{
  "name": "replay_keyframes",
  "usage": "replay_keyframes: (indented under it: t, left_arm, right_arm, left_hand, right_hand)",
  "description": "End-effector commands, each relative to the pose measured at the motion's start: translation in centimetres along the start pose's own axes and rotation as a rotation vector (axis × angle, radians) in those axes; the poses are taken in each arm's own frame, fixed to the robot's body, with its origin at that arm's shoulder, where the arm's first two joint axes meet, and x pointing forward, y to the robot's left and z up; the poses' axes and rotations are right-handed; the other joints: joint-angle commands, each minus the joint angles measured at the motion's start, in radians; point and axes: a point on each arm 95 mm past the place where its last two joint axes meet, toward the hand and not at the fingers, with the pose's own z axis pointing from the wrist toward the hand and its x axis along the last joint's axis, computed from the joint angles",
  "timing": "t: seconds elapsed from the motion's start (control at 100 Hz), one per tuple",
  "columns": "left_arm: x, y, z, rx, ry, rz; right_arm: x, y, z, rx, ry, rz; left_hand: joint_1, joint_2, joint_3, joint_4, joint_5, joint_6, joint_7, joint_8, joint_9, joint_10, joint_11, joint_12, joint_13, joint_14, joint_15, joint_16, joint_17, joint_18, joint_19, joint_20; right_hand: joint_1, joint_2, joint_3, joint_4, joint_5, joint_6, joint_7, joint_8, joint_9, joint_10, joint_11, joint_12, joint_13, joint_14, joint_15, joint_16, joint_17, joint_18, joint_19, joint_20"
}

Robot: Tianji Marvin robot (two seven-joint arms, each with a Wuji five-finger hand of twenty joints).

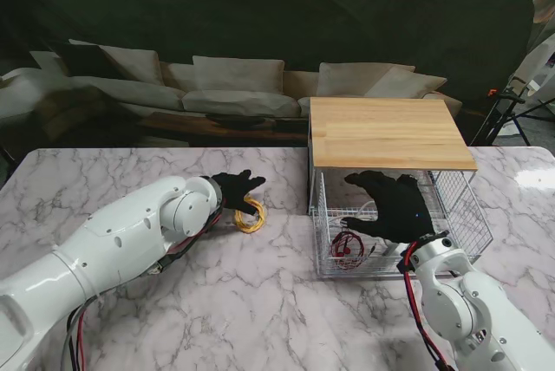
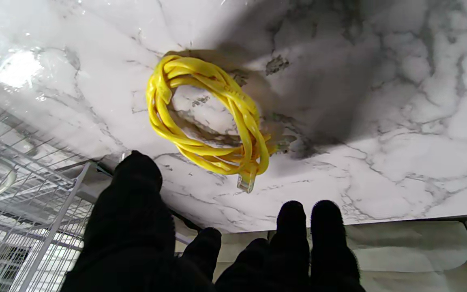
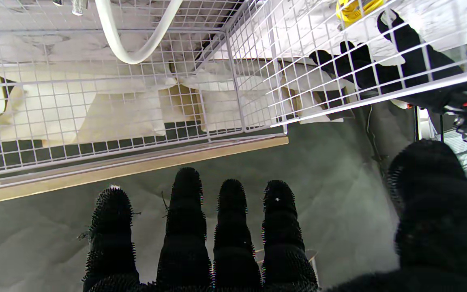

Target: Load the small electronics into the mesh drawer

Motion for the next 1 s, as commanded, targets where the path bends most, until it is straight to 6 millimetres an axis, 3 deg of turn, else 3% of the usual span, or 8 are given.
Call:
replay_keyframes:
  t: [0.0, 0.13, 0.27, 0.4, 0.45, 0.62, 0.79, 0.99]
  left_arm:
    - [0.6, -0.3, 0.4, 0.001, 0.012, -0.001]
    - [0.7, -0.1, 1.1, -0.006, 0.008, -0.002]
    - [0.7, 0.2, 1.6, -0.014, 0.009, 0.012]
    - [0.7, 0.4, 1.9, -0.023, 0.010, 0.019]
    - [0.6, 0.5, 1.9, -0.022, 0.009, 0.027]
    - [0.4, 0.8, 2.3, -0.031, 0.001, 0.036]
    - [0.1, 1.4, 2.6, -0.056, -0.005, 0.034]
    - [0.1, 1.9, 3.1, -0.065, -0.005, 0.027]
  right_arm:
    - [0.1, -0.1, 0.0, 0.001, 0.006, 0.001]
    - [-0.1, 0.0, 0.0, -0.013, 0.004, 0.010]
    - [-0.1, -0.2, 0.0, -0.019, 0.001, 0.017]
    - [-0.1, -0.5, 0.0, -0.016, 0.001, 0.021]
    - [-0.1, -0.5, 0.0, -0.016, 0.001, 0.023]
    - [-0.1, -0.5, 0.0, -0.018, 0.005, 0.025]
    - [0.0, -0.6, 0.1, -0.019, 0.006, 0.029]
    - [0.0, -0.7, 0.2, -0.017, 0.009, 0.030]
  left_hand:
    - [0.025, -0.028, 0.000, -0.004, -0.027, 0.046, -0.031, -0.055, -0.042, 0.014, -0.004, 0.028, 0.002, -0.020, 0.025, 0.006, 0.006, -0.026, 0.039, 0.002]
    - [0.063, -0.039, 0.002, 0.000, -0.025, 0.060, -0.036, -0.144, -0.013, 0.018, 0.001, 0.056, 0.035, -0.033, 0.049, 0.023, 0.026, -0.041, 0.092, 0.011]
    - [0.093, -0.059, 0.008, 0.004, -0.019, 0.062, -0.024, -0.148, 0.030, 0.019, 0.014, 0.072, 0.073, -0.049, 0.072, 0.038, 0.047, -0.053, 0.121, 0.016]
    - [0.119, -0.064, 0.006, 0.009, -0.022, 0.079, 0.013, 0.001, 0.086, 0.025, 0.033, 0.141, 0.085, -0.059, 0.074, 0.055, 0.050, -0.059, 0.151, 0.003]
    - [0.129, -0.065, 0.007, 0.012, -0.030, 0.082, 0.030, 0.139, 0.101, 0.021, 0.051, 0.187, 0.085, -0.059, 0.079, 0.061, 0.050, -0.065, 0.158, -0.002]
    - [0.170, -0.059, 0.012, 0.019, -0.040, 0.060, 0.119, 0.364, 0.102, 0.006, 0.091, 0.266, 0.082, -0.057, 0.098, 0.086, 0.049, -0.071, 0.173, 0.003]
    - [0.223, -0.058, 0.029, 0.025, -0.037, 0.007, 0.106, 0.388, 0.134, -0.004, 0.149, 0.317, 0.115, -0.064, 0.133, 0.118, 0.069, -0.075, 0.203, 0.017]
    - [0.257, -0.065, 0.023, 0.021, -0.005, -0.104, 0.117, 0.371, 0.168, -0.026, 0.277, 0.396, 0.171, -0.087, 0.257, 0.274, 0.096, -0.069, 0.258, 0.072]
  right_hand:
    - [0.009, 0.017, 0.000, 0.018, 0.005, 0.020, -0.006, 0.023, -0.022, 0.010, 0.020, 0.006, -0.012, 0.002, -0.008, -0.008, -0.018, 0.016, -0.013, 0.010]
    - [0.007, 0.016, 0.003, 0.018, 0.007, 0.020, -0.006, 0.027, -0.023, 0.011, 0.021, 0.007, -0.013, 0.000, -0.008, -0.008, -0.019, 0.015, -0.012, 0.009]
    - [0.005, 0.017, 0.005, 0.017, 0.008, 0.021, -0.006, 0.031, -0.023, 0.009, 0.022, 0.008, -0.013, -0.001, -0.007, -0.008, -0.020, 0.015, -0.012, 0.008]
    - [0.004, 0.017, 0.006, 0.017, 0.009, 0.021, -0.007, 0.035, -0.023, 0.009, 0.022, 0.009, -0.013, -0.001, -0.007, -0.007, -0.019, 0.014, -0.012, 0.007]
    - [0.004, 0.017, 0.006, 0.017, 0.009, 0.020, -0.007, 0.036, -0.022, 0.009, 0.023, 0.009, -0.013, -0.002, -0.007, -0.007, -0.020, 0.016, -0.012, 0.007]
    - [0.002, 0.019, 0.007, 0.016, 0.011, 0.020, -0.007, 0.040, -0.022, 0.009, 0.023, 0.010, -0.013, -0.003, -0.006, -0.007, -0.022, 0.016, -0.012, 0.005]
    - [0.003, 0.020, 0.007, 0.016, 0.014, 0.020, -0.007, 0.043, -0.022, 0.006, 0.024, 0.011, -0.013, -0.002, -0.007, -0.007, -0.022, 0.016, -0.012, 0.004]
    - [0.003, 0.022, 0.007, 0.016, 0.017, 0.021, -0.006, 0.047, -0.022, 0.009, 0.024, 0.011, -0.012, -0.002, -0.006, -0.007, -0.023, 0.017, -0.013, 0.003]
